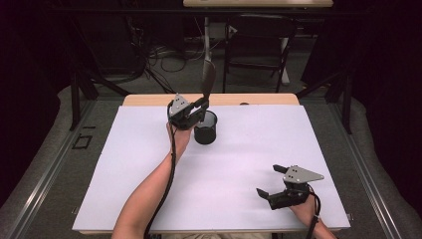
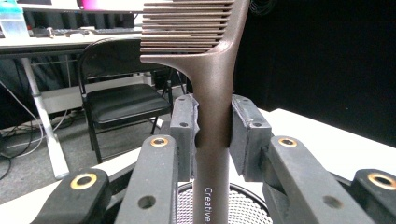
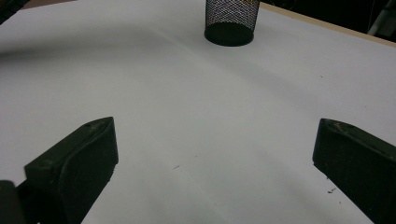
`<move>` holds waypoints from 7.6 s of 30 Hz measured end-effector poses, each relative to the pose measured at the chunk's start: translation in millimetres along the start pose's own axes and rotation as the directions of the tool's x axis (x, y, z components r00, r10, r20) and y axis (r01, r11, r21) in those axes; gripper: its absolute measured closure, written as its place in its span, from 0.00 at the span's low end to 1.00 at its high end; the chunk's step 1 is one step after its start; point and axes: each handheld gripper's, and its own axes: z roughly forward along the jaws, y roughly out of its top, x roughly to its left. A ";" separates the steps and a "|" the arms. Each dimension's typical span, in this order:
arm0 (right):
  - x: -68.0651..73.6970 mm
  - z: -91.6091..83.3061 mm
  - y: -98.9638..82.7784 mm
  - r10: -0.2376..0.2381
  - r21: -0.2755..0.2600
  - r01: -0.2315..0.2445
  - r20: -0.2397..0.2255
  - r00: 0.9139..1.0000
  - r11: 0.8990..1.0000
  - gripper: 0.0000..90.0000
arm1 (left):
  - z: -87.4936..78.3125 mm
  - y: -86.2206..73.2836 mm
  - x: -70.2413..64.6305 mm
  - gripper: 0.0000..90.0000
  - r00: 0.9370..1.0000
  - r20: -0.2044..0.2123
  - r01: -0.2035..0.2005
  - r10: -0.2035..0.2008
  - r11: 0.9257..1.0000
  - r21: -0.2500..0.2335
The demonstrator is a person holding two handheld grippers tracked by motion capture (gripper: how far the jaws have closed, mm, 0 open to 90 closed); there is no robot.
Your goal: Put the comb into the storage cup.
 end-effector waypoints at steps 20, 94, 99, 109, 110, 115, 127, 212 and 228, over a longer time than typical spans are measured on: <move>-0.1 0.6 -0.2 0.001 0.004 -0.001 0.001 1.000 1.000 0.00 | 2.9 -4.7 2.9 0.81 1.000 0.001 -0.006 0.005 0.998 0.060; 1.3 0.2 0.6 -0.004 0.002 0.004 0.001 1.000 1.000 0.00 | 14.7 -19.5 2.4 0.80 1.000 0.014 -0.008 0.005 0.974 0.224; 0.4 1.4 0.2 -0.003 0.008 0.003 -0.004 1.000 1.000 0.00 | 15.8 -17.4 0.2 0.80 0.999 0.008 -0.054 0.053 0.967 0.248; 0.8 0.9 0.4 -0.002 0.005 0.002 -0.001 1.000 1.000 0.00 | 18.9 -22.0 -0.8 0.80 0.999 0.000 -0.037 0.038 0.964 0.262; 0.9 0.7 0.5 -0.004 0.003 0.004 0.000 1.000 1.000 0.00 | 19.0 -22.2 -1.0 0.80 0.999 -0.002 -0.037 0.039 0.964 0.263; 0.1 0.0 0.3 -0.001 0.003 0.001 0.000 1.000 1.000 0.00 | 19.2 -23.1 -1.2 0.80 0.999 -0.002 -0.038 0.040 0.963 0.268; 0.8 0.1 0.5 -0.002 0.003 0.002 -0.001 1.000 1.000 0.00 | 18.6 -26.7 -3.0 0.80 0.999 -0.019 -0.039 0.046 0.960 0.278; 0.7 -0.6 1.1 0.007 0.006 -0.007 0.000 1.000 1.000 0.00 | -94.4 9.3 -25.3 0.00 0.996 0.021 -0.092 0.092 0.906 0.413; 0.7 0.6 1.3 0.016 0.009 -0.016 -0.003 1.000 1.000 0.00 | -121.5 1.4 -26.9 0.00 0.996 -0.018 -0.073 0.087 0.912 0.404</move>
